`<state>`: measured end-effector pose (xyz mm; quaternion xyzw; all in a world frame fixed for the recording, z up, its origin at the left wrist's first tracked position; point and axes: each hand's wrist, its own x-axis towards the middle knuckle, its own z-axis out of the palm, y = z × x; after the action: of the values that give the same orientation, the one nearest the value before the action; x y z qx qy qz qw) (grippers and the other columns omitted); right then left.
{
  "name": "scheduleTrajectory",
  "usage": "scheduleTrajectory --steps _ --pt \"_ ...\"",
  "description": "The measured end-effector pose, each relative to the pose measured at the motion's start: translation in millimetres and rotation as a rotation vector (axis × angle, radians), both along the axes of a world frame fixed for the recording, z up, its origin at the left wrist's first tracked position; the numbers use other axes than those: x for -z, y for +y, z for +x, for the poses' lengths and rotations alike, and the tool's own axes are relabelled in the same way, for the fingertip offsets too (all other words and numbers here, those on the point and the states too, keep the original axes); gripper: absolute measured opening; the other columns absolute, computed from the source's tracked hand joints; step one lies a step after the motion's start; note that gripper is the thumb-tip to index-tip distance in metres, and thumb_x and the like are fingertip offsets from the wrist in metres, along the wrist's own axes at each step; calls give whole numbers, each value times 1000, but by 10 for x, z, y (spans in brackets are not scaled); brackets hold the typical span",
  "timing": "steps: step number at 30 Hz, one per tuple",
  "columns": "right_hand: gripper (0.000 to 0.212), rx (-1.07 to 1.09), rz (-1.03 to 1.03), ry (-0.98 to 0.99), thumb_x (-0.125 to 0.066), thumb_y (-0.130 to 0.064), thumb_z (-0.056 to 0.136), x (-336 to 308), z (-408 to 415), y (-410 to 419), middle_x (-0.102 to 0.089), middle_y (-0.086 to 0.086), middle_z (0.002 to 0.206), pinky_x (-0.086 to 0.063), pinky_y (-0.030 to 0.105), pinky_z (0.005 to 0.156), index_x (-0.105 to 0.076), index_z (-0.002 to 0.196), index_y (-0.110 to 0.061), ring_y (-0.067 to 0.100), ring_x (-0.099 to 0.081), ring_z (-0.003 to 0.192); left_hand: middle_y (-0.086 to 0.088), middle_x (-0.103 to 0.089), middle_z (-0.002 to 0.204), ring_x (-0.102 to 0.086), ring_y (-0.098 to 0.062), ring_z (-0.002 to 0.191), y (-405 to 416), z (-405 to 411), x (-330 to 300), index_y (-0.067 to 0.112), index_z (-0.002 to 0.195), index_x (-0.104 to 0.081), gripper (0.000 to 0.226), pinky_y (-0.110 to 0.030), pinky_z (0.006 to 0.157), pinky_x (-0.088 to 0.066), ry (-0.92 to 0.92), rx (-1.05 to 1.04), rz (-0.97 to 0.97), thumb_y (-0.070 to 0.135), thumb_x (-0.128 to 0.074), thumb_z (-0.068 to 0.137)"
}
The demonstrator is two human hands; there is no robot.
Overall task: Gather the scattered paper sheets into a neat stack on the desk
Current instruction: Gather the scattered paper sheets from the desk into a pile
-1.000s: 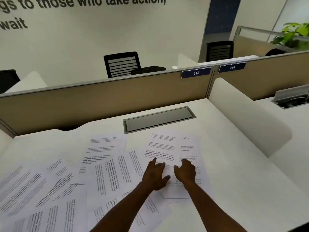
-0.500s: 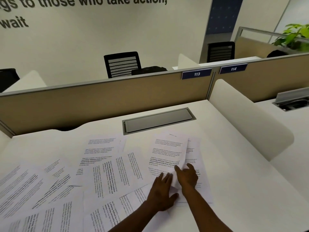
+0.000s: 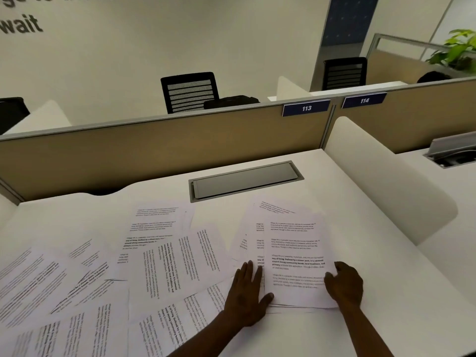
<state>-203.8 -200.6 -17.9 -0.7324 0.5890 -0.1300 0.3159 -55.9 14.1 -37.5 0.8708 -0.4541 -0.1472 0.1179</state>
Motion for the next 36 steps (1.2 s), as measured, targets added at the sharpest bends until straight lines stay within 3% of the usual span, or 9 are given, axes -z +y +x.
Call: scheduleTrajectory --steps 2,4,10,15,19,24,29,32,36 --pt "52 -45 6 22 -71 -17 82 27 -10 37 -62 22 125 -47 44 98 -58 129 -3 39 -57 116 -8 7 164 4 -27 154 -28 -72 18 17 158 -5 99 -36 122 15 51 20 2 77 -4 78" --pt "54 -61 15 6 -72 -27 80 28 26 78 -65 17 122 -51 44 95 -58 128 -7 37 -60 112 -4 15 164 13 -24 153 -62 -115 30 20 157 3 102 -32 120 17 81 32 -15 78 -1 74" --pt "54 60 91 -111 -78 -29 75 -54 59 71 -69 14 116 -53 41 90 -60 122 -12 35 -64 107 2 0 167 1 -19 154 -80 -68 -75 22 158 1 109 -28 119 4 97 13 -5 82 5 66" --pt "43 105 216 -189 -78 -17 75 -40 -4 44 -70 15 113 -54 40 86 -65 115 -9 32 -65 96 7 -8 166 -6 -20 153 -76 3 -144 27 157 1 82 -37 125 -13 88 64 16 67 -31 93" --pt "37 43 243 -200 -73 -15 81 5 -65 40 -70 14 114 -53 39 88 -66 116 -8 32 -64 97 6 1 167 -14 -21 151 -131 92 -152 33 157 6 81 -39 122 -21 100 49 9 64 -34 93" --pt "39 102 239 -331 -68 -11 87 -26 -234 -15 -66 17 119 -49 42 96 -60 125 -5 36 -61 108 -4 7 167 -4 -27 153 -236 281 -131 20 158 4 82 -40 124 -14 66 -89 46 57 -36 96" --pt "48 241 310 -515 -67 -5 88 58 -431 -51 -61 16 129 -43 46 105 -53 133 -7 36 -58 117 -10 7 166 5 -28 154 -255 363 -61 13 158 0 84 -40 125 -2 -1 3 152 58 -35 96" --pt "43 230 276 -436 -67 -6 88 58 -488 17 -64 16 125 -46 45 102 -57 130 -7 36 -60 114 -9 9 166 7 -27 154 -261 301 -73 15 158 0 82 -39 124 2 -16 68 151 57 -36 97" --pt "52 102 85 -133 -69 -12 86 66 -523 105 -59 22 130 -44 45 103 -53 134 0 40 -55 118 -5 10 166 9 -24 154 -270 202 -103 19 158 0 81 -40 125 4 -4 134 154 57 -38 97"
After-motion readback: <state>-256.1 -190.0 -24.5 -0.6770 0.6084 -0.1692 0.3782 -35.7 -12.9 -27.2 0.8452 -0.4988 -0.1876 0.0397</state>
